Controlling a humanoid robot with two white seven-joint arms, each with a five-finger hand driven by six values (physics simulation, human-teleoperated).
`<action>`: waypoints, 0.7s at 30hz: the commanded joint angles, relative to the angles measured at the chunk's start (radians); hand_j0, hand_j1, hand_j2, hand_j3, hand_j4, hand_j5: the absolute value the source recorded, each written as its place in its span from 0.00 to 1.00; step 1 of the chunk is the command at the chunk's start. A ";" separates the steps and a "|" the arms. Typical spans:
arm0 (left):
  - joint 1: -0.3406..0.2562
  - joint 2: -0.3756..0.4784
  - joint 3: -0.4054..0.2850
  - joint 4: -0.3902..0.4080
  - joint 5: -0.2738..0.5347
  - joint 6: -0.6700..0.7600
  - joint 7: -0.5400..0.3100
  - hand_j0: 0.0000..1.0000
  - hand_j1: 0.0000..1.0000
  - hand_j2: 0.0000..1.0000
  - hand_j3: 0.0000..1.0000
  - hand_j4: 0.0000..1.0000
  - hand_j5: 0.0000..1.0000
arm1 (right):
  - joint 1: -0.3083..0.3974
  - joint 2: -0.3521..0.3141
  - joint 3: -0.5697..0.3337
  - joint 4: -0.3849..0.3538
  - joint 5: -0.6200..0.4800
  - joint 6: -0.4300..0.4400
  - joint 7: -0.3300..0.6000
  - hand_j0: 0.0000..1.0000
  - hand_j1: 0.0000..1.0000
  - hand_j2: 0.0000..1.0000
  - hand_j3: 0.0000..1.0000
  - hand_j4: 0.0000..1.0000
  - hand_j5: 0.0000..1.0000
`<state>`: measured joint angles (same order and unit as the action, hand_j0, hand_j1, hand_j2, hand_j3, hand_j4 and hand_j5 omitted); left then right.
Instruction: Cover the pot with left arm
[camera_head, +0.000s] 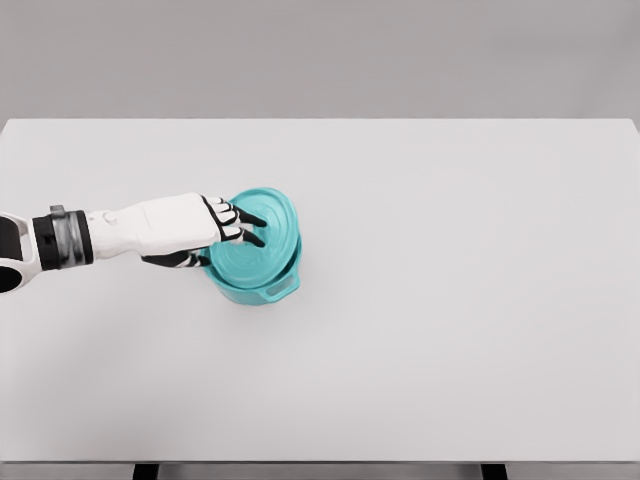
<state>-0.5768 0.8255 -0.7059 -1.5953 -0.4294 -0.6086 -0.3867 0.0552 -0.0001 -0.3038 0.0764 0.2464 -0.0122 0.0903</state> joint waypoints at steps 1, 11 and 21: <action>0.000 0.001 0.002 0.000 -0.014 -0.002 -0.006 0.84 0.84 0.84 0.84 0.84 0.84 | 0.000 0.000 0.000 -0.001 0.001 0.000 0.000 1.00 1.00 1.00 1.00 1.00 1.00; -0.002 0.006 0.011 -0.006 -0.012 -0.002 -0.006 0.90 0.90 0.90 0.90 0.90 0.90 | 0.000 0.000 0.000 0.000 0.001 0.000 0.000 1.00 1.00 1.00 1.00 1.00 1.00; -0.005 0.014 0.016 -0.017 -0.008 -0.002 -0.006 0.93 0.93 0.93 0.93 0.93 0.93 | 0.000 0.000 0.000 0.000 0.001 0.000 0.000 1.00 1.00 1.00 1.00 1.00 1.00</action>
<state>-0.5814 0.8372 -0.6933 -1.6079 -0.4418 -0.6124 -0.3925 0.0552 -0.0001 -0.3038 0.0764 0.2467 -0.0122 0.0903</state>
